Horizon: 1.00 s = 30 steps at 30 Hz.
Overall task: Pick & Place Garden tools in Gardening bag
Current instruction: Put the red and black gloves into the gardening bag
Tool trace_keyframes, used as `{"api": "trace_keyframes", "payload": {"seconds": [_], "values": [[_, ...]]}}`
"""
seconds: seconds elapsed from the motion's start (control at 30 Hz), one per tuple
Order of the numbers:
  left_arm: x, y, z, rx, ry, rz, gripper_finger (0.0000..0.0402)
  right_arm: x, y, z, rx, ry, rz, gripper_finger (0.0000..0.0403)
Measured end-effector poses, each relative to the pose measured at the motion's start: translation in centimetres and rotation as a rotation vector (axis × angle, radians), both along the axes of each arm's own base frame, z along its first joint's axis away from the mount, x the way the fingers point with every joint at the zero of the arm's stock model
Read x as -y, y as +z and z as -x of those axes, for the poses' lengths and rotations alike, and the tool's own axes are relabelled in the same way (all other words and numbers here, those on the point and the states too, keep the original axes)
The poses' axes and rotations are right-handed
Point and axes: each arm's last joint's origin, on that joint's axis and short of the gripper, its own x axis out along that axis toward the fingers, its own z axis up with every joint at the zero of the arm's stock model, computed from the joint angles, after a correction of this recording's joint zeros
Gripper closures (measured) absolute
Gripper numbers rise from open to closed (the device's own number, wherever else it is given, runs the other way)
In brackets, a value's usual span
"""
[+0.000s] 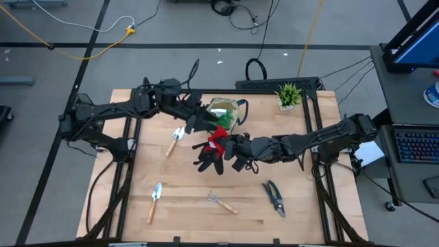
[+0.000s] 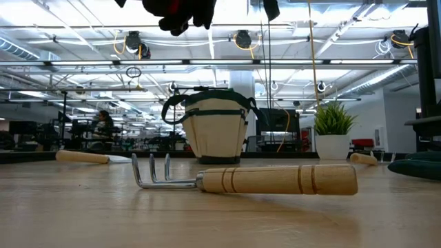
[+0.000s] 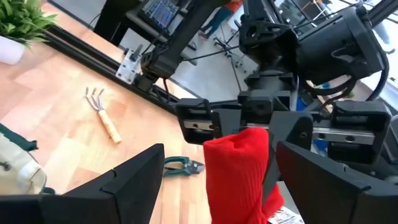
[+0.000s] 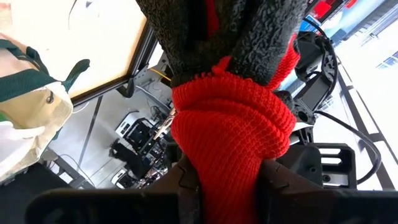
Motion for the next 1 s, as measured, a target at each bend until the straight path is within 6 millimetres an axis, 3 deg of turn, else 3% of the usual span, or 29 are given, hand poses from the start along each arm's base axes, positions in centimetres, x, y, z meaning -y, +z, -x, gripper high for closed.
{"api": "trace_keyframes", "payload": {"seconds": [0.17,0.5,1.0], "values": [[0.3,-0.1,-0.2,-0.003,-0.011,0.001,0.0083,0.0,0.0,0.0,-0.004,0.002,0.01,0.0347],[0.1,-2.5,-2.7,-0.057,-0.064,0.078,0.0082,-0.1,0.0,0.0,-0.009,0.004,0.019,0.0348],[0.4,-1.4,-3.1,0.04,-0.264,0.192,0.0085,0.1,0.1,0.0,0.008,-0.044,0.009,0.0348]]}}
